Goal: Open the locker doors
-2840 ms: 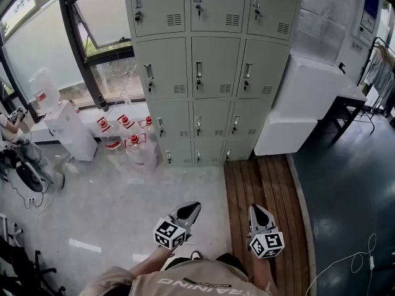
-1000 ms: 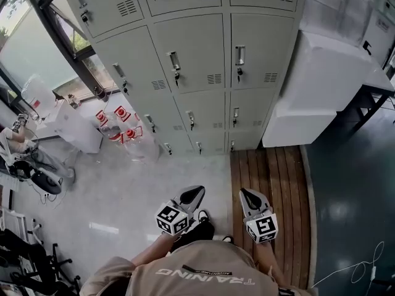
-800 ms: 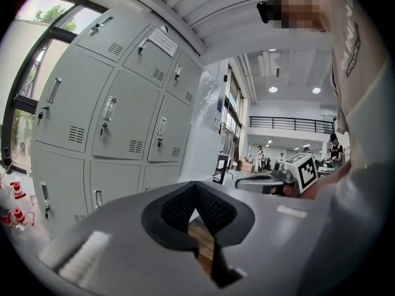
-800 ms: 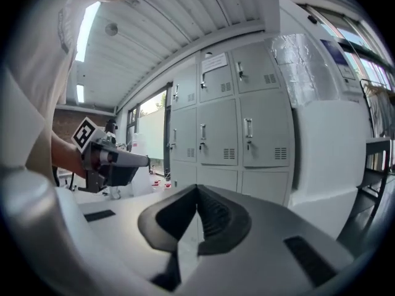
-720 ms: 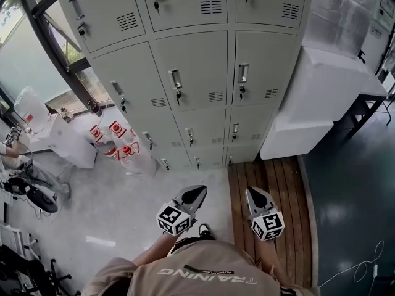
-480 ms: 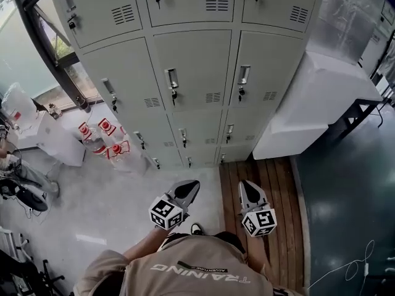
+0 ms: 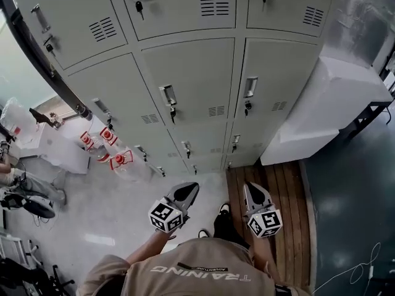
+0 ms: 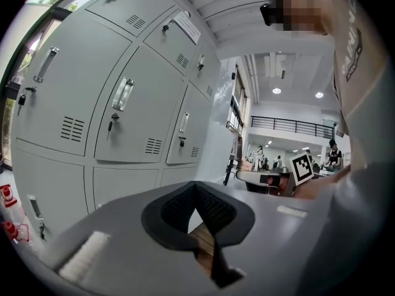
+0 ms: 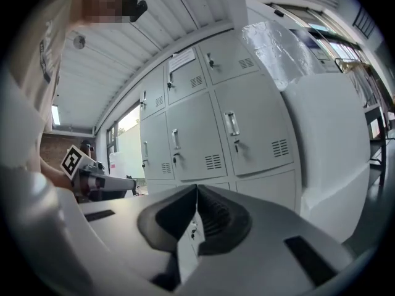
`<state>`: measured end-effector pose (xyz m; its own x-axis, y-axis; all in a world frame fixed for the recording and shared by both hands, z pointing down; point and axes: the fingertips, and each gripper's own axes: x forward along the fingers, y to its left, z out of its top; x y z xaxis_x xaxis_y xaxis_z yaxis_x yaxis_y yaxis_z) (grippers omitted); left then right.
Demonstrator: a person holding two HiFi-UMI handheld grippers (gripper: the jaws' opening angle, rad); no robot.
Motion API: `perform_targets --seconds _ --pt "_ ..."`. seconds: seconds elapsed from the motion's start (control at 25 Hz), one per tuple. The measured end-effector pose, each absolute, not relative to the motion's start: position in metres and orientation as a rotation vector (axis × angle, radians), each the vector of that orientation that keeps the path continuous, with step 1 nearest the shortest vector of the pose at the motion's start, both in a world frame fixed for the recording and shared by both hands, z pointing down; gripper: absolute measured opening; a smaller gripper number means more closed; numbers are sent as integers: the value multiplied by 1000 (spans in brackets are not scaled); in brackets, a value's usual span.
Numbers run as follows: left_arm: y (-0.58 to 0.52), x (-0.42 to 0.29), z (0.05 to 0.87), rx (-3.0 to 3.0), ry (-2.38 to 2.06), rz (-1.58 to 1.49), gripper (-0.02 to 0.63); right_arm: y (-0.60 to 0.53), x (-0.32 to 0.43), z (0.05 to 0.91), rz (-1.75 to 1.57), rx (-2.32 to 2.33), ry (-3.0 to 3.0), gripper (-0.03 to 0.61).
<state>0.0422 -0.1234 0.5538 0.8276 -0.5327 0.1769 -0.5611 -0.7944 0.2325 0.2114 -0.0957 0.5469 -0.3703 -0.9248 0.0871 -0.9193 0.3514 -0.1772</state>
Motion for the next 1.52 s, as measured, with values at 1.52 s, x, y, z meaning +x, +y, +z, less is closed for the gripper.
perform_targets --seconds 1.52 --pt "-315 117 527 2847 -664 119 6 -384 260 408 17 -1733 2611 101"
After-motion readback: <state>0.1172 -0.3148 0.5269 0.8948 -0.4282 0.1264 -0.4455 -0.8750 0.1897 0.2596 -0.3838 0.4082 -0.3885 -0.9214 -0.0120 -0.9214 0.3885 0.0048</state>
